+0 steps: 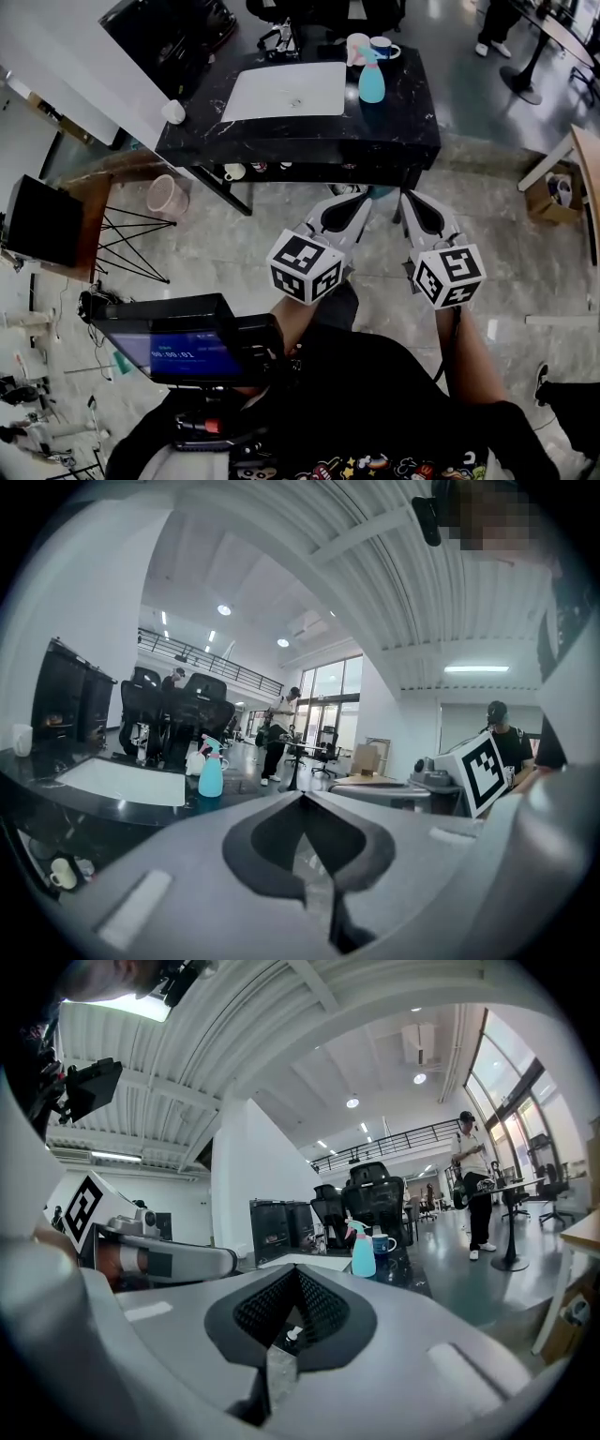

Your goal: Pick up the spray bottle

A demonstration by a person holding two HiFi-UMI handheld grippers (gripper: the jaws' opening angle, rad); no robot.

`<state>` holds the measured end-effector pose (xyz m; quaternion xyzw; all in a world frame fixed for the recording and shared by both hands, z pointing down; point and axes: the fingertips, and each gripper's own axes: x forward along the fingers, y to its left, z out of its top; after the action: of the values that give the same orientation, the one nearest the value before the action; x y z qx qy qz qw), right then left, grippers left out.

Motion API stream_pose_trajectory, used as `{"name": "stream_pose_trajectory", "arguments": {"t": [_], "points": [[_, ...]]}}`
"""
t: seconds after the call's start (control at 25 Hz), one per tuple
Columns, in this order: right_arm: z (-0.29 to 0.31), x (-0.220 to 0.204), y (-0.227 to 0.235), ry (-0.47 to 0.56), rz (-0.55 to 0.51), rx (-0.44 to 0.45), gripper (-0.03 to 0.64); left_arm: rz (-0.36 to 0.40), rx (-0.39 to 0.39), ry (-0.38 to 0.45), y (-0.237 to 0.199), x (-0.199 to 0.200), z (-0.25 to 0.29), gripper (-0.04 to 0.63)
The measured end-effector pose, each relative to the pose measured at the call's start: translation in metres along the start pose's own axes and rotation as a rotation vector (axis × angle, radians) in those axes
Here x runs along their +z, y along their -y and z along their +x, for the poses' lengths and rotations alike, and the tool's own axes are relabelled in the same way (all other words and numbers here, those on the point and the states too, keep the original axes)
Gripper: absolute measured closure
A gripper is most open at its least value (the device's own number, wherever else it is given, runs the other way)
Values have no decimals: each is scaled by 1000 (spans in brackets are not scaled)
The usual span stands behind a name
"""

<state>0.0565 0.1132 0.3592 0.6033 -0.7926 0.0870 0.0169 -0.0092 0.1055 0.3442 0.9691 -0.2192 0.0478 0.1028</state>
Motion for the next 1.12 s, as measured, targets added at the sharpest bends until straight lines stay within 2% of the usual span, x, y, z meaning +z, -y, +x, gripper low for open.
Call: {"name": "stream_pose_trajectory", "arguments": {"t": [0.24, 0.48, 0.64, 0.88, 1.12], "points": [[66, 7, 35, -16, -21, 5, 594, -24, -24, 18, -59, 10, 57, 595], [152, 27, 99, -56, -23, -30, 592, -59, -52, 31, -139, 37, 135, 595], [206, 34, 135, -68, -22, -54, 592, -50, -70, 33, -180, 52, 172, 595], [278, 28, 169, -96, -36, -39, 589, -72, -46, 3, -225, 56, 210, 595], [320, 20, 195, -101, -31, 44, 514, -79, 38, -37, -251, 49, 233, 595]]}}
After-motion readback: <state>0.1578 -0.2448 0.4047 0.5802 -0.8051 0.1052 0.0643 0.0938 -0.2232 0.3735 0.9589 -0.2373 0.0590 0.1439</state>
